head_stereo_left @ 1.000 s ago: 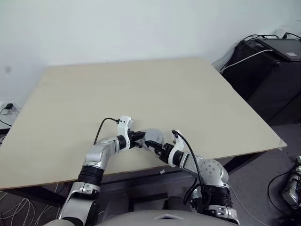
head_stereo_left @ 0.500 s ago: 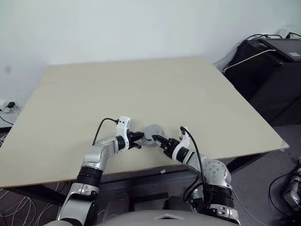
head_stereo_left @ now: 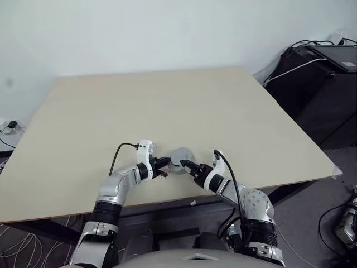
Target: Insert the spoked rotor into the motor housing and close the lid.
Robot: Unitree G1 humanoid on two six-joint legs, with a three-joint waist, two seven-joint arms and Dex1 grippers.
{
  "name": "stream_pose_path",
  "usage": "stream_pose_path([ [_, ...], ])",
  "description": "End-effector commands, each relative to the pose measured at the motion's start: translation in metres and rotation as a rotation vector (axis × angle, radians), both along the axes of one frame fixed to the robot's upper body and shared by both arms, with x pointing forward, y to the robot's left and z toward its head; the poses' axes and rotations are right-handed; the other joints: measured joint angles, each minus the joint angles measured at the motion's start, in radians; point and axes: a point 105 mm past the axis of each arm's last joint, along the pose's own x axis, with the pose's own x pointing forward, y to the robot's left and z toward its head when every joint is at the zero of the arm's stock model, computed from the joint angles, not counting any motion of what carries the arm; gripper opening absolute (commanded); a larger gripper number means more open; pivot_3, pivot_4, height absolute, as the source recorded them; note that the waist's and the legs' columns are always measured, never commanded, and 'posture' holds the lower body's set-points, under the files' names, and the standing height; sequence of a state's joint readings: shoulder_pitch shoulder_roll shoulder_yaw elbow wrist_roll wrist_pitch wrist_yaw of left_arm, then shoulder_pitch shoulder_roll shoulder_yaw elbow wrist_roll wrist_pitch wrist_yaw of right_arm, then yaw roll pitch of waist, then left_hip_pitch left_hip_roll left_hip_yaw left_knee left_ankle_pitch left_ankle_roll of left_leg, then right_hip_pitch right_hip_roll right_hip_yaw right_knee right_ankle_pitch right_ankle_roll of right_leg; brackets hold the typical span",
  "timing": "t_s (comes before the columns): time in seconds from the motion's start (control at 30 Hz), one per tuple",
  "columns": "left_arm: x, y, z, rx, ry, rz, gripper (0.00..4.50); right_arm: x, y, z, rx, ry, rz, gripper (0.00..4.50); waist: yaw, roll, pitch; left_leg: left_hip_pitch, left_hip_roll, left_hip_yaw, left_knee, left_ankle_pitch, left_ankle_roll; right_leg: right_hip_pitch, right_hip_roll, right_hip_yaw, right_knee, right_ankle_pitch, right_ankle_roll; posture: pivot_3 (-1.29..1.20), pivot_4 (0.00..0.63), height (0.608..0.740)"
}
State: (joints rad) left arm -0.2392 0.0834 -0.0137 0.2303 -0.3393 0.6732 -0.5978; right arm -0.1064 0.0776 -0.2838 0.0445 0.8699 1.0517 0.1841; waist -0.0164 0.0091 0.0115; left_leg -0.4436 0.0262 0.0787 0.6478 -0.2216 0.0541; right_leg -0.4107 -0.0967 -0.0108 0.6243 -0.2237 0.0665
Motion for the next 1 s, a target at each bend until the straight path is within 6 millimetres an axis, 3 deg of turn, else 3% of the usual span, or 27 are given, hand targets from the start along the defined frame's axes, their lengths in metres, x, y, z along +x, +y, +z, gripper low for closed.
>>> stream_pose_path([
  [0.03,0.004,0.0,0.028,-0.107,-0.076,0.036,0.0,0.008,0.009,0.02,0.065,-0.073,-0.013,2.07,-0.002,0.0,0.001,-0.001,0.0,0.0,0.0,0.0,0.0,-0.001,0.0,0.0,0.0,0.0,0.0,0.0,0.0,0.74],
  [0.2,0.006,0.021,0.058,-0.258,-0.156,0.164,0.0,0.009,0.006,0.024,0.084,-0.089,-0.033,2.07,-0.004,-0.003,0.003,-0.002,0.0,0.0,0.001,0.0,0.0,-0.002,0.0,0.0,0.0,0.0,0.0,0.0,0.0,0.74],
  [0.33,-0.01,0.04,0.068,-0.406,-0.134,0.25,0.0,0.011,0.002,0.032,0.123,-0.122,-0.057,2.07,-0.009,-0.002,0.004,-0.002,0.0,0.0,0.001,0.0,0.0,-0.002,0.0,0.0,0.0,0.0,0.0,0.0,0.0,0.74],
  [0.43,-0.03,0.049,0.058,-0.484,-0.041,0.301,0.62,0.012,0.001,0.045,0.181,-0.17,-0.073,2.07,-0.012,-0.003,0.005,-0.002,0.001,0.0,0.001,0.0,0.0,-0.002,0.001,0.0,0.0,0.0,0.0,0.0,0.0,0.74],
  [0.6,-0.062,0.048,0.038,-0.613,0.131,0.367,2.26,0.013,0.004,0.064,0.248,-0.228,-0.062,2.07,-0.017,-0.004,0.007,-0.002,0.0,0.0,0.002,0.0,0.0,-0.001,0.001,0.0,0.0,0.0,0.001,0.0,0.0,0.74],
  [0.83,-0.077,0.035,0.038,-0.834,0.23,0.444,4.49,0.003,0.021,0.076,0.287,-0.245,0.036,2.07,-0.02,-0.005,0.009,-0.002,0.001,-0.002,0.003,0.0,0.0,-0.001,0.001,-0.001,0.001,0.0,0.001,0.0,0.0,0.74],
  [1.0,-0.078,0.031,0.042,-0.934,0.245,0.45,4.49,-0.001,0.027,0.077,0.285,-0.241,0.084,2.07,-0.02,-0.005,0.009,-0.002,0.001,-0.001,0.003,0.0,0.0,-0.001,0.001,0.0,0.001,0.0,0.0,0.0,0.0,0.74],
])
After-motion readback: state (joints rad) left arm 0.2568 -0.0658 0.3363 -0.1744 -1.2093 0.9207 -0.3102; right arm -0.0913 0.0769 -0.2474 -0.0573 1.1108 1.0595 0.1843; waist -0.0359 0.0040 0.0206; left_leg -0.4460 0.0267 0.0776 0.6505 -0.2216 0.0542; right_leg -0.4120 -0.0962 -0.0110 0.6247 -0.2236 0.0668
